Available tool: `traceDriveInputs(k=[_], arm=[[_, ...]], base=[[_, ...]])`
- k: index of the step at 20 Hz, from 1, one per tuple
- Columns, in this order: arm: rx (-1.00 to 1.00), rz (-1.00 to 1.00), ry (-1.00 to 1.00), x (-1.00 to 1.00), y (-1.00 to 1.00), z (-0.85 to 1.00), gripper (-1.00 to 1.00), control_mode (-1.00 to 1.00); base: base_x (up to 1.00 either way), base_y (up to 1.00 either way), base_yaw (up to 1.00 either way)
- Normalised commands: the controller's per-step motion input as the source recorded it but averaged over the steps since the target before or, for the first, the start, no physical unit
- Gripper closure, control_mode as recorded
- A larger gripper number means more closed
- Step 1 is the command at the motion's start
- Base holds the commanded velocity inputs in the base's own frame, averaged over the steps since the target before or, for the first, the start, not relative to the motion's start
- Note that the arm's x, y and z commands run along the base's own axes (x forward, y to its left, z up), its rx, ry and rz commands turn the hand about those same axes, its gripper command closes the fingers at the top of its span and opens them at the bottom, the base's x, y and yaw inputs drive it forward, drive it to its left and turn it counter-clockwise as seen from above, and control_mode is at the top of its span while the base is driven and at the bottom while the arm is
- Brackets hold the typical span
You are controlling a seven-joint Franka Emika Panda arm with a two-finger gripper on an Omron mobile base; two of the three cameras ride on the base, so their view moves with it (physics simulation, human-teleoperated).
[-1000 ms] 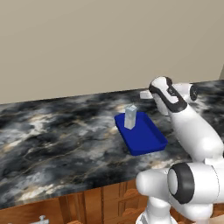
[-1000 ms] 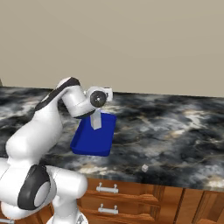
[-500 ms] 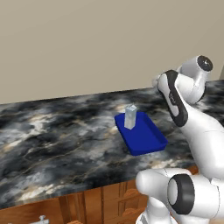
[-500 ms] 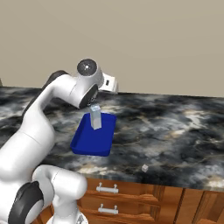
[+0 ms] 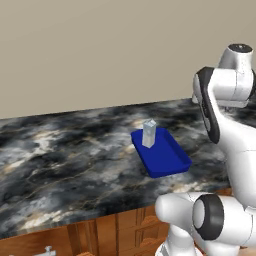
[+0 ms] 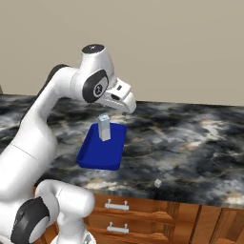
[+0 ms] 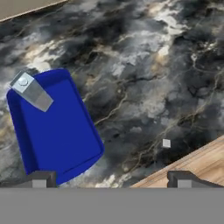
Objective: Take out the milk from the fridge and place it on the tray on the counter. Then take the sugar cube near the tray and place it in the tray.
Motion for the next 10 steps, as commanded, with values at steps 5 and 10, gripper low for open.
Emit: traceDriveInputs(k=[5, 10], arm=[[0.00, -0.14, 0.08, -0.88, -0.58, -0.54, -1.00, -1.00], [0.01, -0.14, 0.09, -0.75, -0.63, -0.48, -1.00, -1.00]], base=[[0.00, 0.00, 0.00], [0.00, 0.00, 0.00]])
